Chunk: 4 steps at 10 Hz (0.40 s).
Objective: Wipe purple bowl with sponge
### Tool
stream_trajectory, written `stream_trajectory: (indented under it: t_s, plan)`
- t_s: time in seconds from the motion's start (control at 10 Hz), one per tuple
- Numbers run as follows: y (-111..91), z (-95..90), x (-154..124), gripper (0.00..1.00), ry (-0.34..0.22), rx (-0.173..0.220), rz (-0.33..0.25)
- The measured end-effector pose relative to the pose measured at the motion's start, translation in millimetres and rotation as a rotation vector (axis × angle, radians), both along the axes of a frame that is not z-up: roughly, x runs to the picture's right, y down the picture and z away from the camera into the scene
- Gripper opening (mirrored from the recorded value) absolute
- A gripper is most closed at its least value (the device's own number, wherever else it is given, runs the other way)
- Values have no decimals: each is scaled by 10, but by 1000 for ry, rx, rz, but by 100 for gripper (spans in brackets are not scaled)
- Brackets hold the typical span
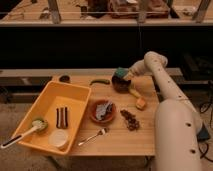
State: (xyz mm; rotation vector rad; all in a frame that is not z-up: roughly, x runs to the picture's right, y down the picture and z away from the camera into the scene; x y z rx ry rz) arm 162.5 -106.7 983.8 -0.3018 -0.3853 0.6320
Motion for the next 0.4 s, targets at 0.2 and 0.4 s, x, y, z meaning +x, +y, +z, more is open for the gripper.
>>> stream_trajectory:
  t_s: [0.2,0.4]
  plan:
    - [49,43,-213,0,-21,-12,-28]
    - [145,30,-203,0,-43,-7,-45]
